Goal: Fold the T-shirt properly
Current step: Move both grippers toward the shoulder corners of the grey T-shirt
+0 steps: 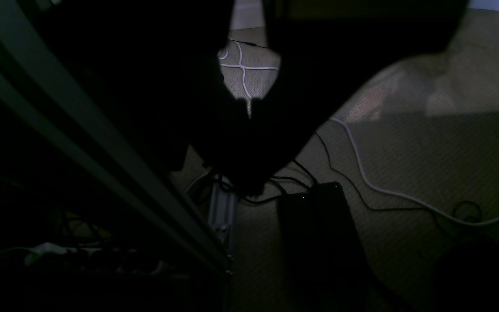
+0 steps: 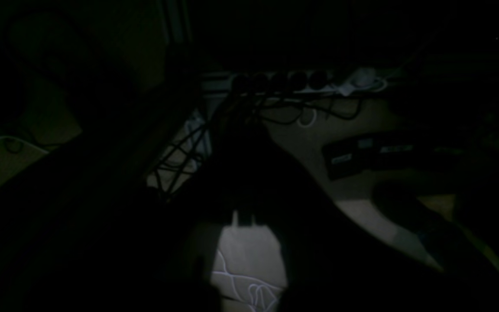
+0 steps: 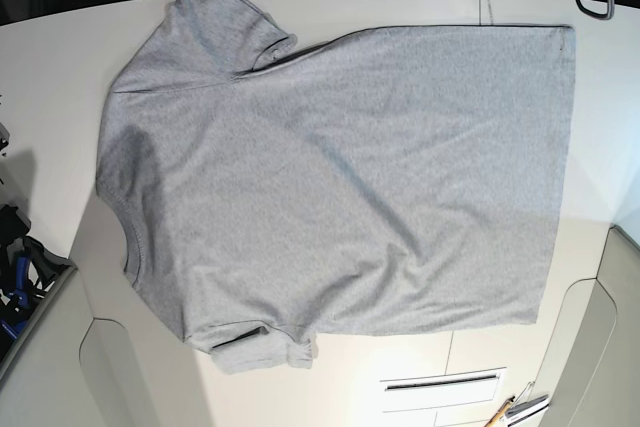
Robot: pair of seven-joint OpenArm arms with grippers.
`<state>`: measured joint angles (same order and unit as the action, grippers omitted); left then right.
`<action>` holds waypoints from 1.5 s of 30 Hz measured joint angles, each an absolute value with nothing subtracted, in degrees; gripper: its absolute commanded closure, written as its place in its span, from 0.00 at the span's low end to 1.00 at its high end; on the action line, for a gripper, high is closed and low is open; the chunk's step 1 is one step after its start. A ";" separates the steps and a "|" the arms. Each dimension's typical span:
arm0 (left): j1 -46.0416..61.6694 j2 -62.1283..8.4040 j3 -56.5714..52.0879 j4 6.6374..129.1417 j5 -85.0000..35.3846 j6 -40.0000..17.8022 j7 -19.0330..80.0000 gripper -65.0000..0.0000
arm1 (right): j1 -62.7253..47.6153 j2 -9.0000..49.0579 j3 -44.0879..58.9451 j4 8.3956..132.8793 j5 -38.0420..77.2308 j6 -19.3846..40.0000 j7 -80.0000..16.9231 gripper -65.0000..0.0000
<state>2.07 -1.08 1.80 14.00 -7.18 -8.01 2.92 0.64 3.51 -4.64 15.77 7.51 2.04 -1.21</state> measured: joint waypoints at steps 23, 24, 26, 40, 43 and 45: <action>5.37 -1.08 1.80 19.14 -7.33 -8.19 2.92 1.00 | -0.03 3.66 -4.64 16.29 7.51 1.96 -1.06 1.00; 5.43 -1.10 1.80 19.18 -7.33 -8.19 2.92 1.00 | -0.21 3.68 -4.64 16.60 7.51 1.93 -1.04 1.00; 5.87 -1.10 1.80 19.25 -7.33 -8.19 2.83 1.00 | -1.32 3.99 -4.64 17.72 7.51 1.91 -0.69 1.00; 20.18 -6.79 1.80 33.56 -11.79 -8.43 3.27 1.00 | -17.30 8.82 -4.71 37.78 7.66 1.52 -1.15 1.00; 26.46 -9.91 1.80 40.71 -15.92 -12.05 5.15 1.00 | -22.57 10.68 -4.80 45.21 7.90 1.28 -1.32 1.00; 30.52 -12.36 1.87 45.78 -18.57 -15.31 7.55 1.00 | -25.93 12.38 -4.80 50.61 9.82 1.28 -1.67 1.00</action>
